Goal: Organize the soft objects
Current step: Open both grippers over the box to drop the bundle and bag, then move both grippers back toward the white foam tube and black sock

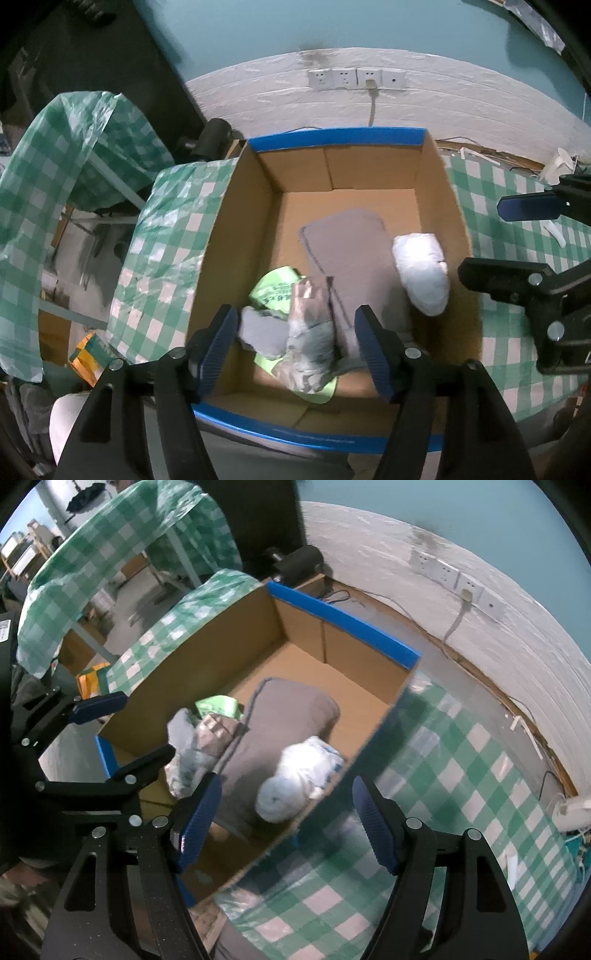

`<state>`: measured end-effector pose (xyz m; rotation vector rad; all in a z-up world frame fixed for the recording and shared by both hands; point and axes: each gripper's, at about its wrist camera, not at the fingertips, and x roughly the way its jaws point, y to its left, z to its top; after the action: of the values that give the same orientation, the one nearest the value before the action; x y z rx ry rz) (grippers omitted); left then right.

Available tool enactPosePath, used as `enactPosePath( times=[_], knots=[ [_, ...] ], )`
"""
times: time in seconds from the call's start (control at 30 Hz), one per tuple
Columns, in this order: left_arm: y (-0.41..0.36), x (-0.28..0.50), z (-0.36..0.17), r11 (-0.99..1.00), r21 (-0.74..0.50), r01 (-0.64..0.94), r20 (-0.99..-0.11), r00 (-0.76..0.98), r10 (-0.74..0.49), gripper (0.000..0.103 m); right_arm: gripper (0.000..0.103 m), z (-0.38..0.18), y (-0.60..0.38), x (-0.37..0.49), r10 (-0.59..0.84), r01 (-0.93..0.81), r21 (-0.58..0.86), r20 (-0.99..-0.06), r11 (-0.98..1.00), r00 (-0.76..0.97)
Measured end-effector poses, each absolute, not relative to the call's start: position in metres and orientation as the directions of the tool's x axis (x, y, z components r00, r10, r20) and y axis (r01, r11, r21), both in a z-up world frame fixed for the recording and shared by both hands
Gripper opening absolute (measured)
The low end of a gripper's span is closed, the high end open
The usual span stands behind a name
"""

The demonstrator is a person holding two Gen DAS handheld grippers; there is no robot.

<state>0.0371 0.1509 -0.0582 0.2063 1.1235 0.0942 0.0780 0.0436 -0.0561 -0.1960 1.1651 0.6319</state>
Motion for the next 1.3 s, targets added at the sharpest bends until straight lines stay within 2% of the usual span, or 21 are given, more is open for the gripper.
enactPosePath(
  times=[1.3],
  knots=[
    [-0.015,0.059,-0.065,0.931,0.258,0.258,-0.892,0.434,0.127,0.068,0.075,-0.077,-0.164,0.068,0.25,-0.33,0.132,-0.905,0.935,0.345]
  ],
)
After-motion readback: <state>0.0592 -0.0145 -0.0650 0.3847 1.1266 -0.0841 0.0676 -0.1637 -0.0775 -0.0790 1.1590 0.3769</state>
